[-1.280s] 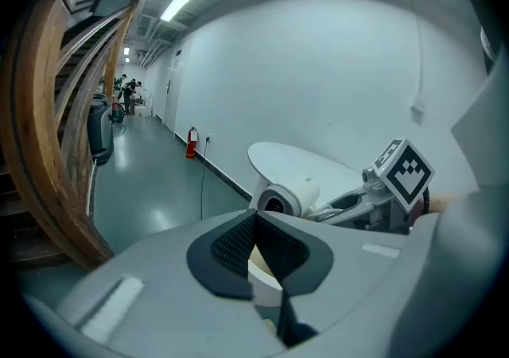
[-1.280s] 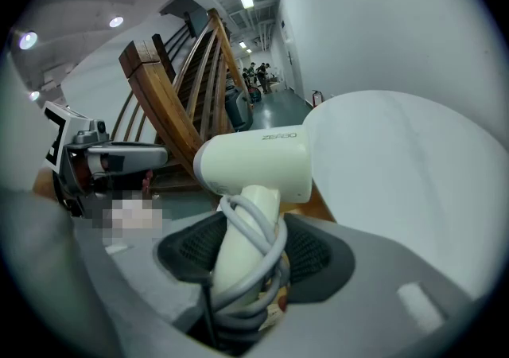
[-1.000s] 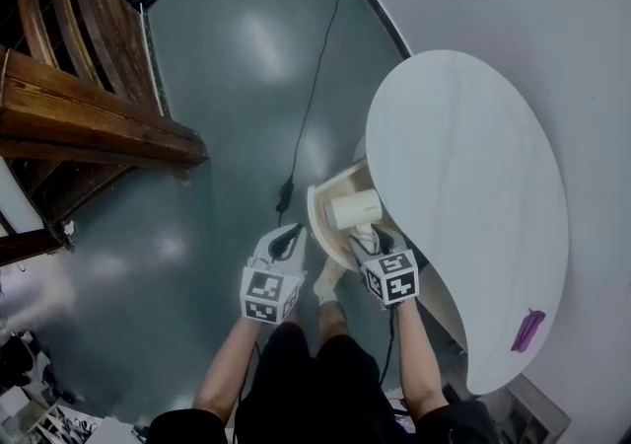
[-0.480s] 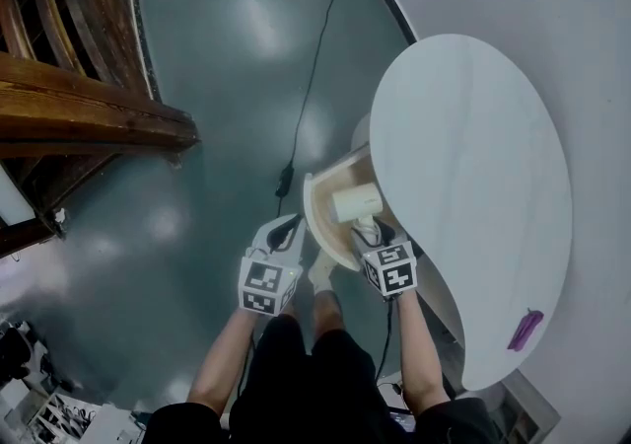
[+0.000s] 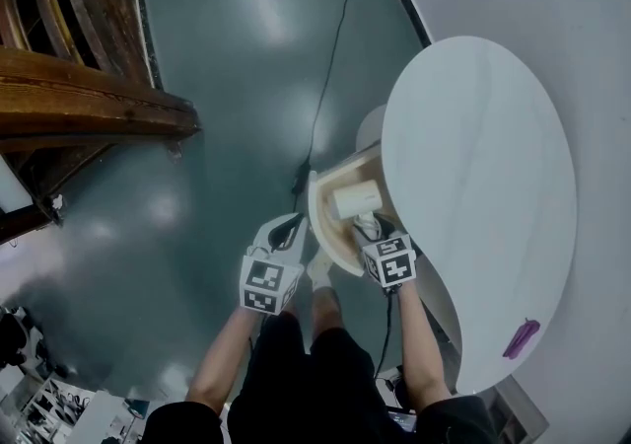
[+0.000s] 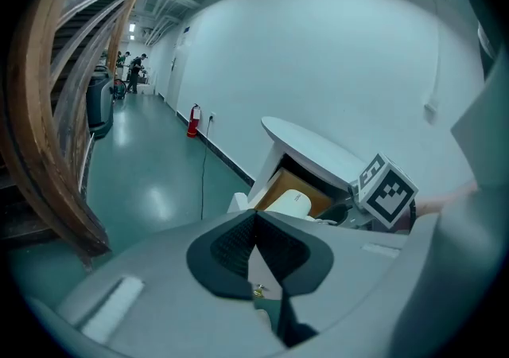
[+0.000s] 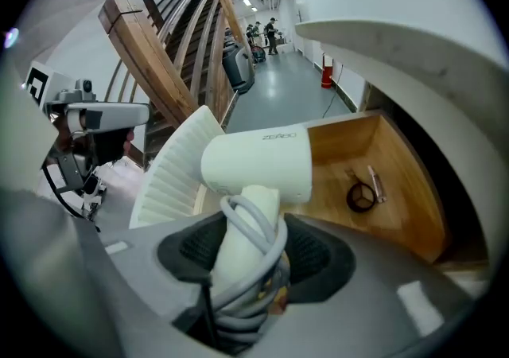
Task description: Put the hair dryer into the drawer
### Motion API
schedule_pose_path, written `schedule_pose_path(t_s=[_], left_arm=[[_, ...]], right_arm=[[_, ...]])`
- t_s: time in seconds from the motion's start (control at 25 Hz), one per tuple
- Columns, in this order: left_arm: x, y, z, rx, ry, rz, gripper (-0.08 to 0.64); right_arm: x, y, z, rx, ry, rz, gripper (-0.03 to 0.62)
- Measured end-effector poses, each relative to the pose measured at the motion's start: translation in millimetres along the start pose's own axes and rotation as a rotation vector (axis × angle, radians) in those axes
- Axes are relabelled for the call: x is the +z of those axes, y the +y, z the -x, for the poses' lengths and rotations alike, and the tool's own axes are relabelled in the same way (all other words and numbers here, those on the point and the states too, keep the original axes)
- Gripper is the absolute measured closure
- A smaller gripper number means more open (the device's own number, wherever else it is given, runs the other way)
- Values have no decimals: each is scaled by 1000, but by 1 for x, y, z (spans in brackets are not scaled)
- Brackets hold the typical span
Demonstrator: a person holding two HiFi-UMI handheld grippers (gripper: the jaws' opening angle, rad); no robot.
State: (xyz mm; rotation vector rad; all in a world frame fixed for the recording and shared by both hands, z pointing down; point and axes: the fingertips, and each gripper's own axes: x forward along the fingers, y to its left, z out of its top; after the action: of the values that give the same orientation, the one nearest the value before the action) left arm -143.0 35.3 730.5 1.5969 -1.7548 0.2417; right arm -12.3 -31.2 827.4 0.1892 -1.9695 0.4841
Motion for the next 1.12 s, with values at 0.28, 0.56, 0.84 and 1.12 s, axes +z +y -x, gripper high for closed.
schedule_pose_path(t_s=[0.28, 0.56, 0.84, 1.12], left_arm=[[-2, 10, -4, 11, 3, 19, 555], [-2, 15, -6, 12, 7, 31, 555], [-3, 18, -8, 9, 12, 37, 555], [-6, 24, -9, 9, 13, 40, 555]], right_arm=[[-2, -6, -19, -3, 48, 12, 364], [3, -6, -29, -10, 83, 48, 364], [8, -5, -37, -13, 92, 55, 364], [4, -10, -49, -37, 128, 80, 364]])
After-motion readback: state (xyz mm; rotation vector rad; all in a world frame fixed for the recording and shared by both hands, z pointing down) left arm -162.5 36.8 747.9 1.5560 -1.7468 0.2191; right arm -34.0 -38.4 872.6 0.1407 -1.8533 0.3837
